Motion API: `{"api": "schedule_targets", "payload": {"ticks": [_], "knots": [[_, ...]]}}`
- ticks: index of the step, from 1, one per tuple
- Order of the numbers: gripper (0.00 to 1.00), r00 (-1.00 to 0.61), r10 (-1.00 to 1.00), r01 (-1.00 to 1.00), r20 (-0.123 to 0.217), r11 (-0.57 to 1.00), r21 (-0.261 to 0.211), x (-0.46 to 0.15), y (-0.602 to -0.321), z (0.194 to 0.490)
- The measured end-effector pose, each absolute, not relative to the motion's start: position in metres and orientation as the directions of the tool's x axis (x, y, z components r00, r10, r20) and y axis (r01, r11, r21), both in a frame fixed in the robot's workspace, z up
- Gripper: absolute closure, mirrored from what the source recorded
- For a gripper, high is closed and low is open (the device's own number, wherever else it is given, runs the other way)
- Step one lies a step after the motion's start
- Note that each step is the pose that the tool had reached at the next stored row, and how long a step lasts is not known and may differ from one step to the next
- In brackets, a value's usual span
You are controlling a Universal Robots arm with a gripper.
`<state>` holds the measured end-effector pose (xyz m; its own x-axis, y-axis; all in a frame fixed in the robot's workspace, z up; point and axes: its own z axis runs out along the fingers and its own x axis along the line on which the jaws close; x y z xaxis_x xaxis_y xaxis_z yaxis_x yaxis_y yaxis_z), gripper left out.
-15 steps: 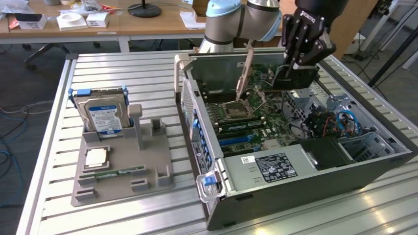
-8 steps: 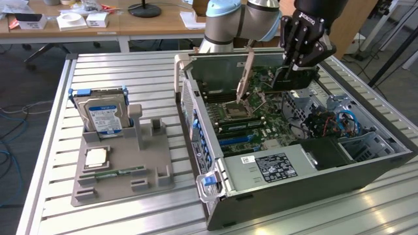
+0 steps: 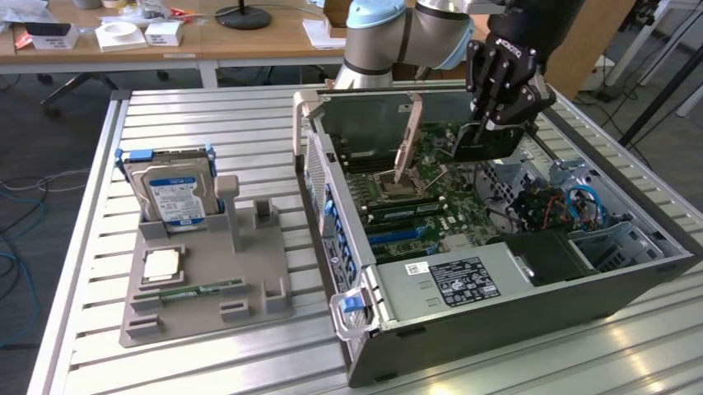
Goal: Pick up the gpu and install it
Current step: 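Insert the gpu into the slot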
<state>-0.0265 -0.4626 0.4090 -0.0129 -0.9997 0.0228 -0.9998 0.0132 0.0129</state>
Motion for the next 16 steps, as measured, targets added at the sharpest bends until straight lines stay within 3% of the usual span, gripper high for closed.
{"api": "schedule_targets", "payload": {"ticks": [16], "knots": [[0.74, -0.013, -1.0, -1.0, 0.022, 0.013, 0.013, -0.0352, -0.4603, 0.4037]]}}
